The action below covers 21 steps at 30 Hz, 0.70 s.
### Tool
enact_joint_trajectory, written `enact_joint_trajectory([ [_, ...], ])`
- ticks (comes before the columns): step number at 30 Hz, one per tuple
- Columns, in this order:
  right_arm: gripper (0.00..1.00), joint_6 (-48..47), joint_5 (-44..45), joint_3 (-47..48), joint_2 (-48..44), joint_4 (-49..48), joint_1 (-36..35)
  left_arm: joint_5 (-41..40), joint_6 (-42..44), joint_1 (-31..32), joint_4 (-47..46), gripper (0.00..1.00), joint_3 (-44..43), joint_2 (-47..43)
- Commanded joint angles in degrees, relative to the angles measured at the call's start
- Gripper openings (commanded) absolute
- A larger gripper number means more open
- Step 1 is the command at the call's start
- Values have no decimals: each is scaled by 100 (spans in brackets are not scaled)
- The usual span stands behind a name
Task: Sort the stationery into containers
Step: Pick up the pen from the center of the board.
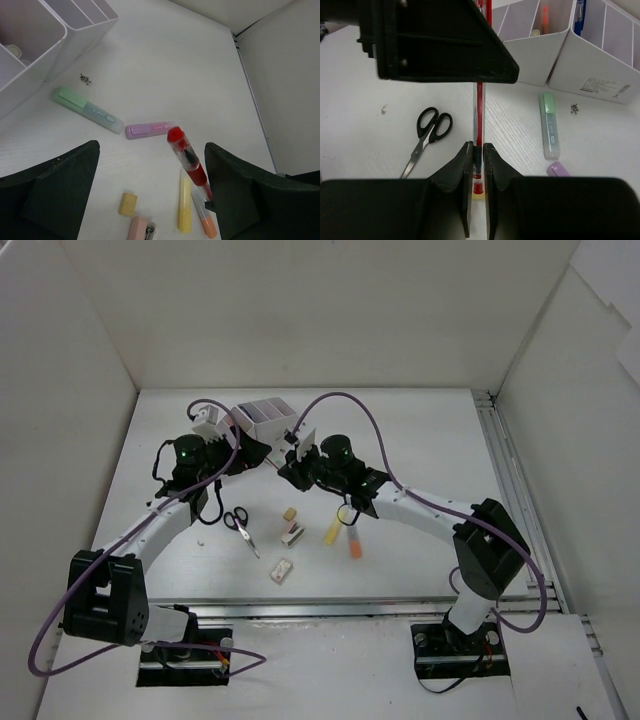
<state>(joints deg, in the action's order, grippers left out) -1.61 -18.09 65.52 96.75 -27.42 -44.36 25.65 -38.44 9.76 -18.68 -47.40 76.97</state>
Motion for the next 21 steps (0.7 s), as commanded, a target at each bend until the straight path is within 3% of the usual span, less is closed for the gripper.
enact_joint_trajectory([
  [1,0,99,-415,304,-183,-615,-47,308,-383,17,-970,77,-402,116],
  [2,0,125,-450,330,-183,-633,-47,353,-427,17,-1067,67,-428,177],
  [3,0,125,-433,339,-174,-633,-64,466,-480,69,-1094,51,-489,282],
  [5,0,134,-336,356,-165,-642,-64,555,-507,70,-1190,35,-586,406],
  [6,0,143,-301,357,-157,-651,-47,642,-516,70,-1208,17,-595,433],
  [8,0,117,-213,365,-165,-642,-56,643,-533,70,-1261,0,-639,485],
  [10,3,108,-126,365,-174,-651,-55,661,-507,70,-1340,0,-648,494],
  [13,57,134,129,322,-209,-633,-29,573,-324,70,-1411,0,-744,486],
  [14,97,134,260,295,-227,-650,6,512,-227,70,-1341,0,-901,477],
  [21,98,583,183,-126,-464,-528,708,-200,635,-176,-1288,0,-2149,1003],
])
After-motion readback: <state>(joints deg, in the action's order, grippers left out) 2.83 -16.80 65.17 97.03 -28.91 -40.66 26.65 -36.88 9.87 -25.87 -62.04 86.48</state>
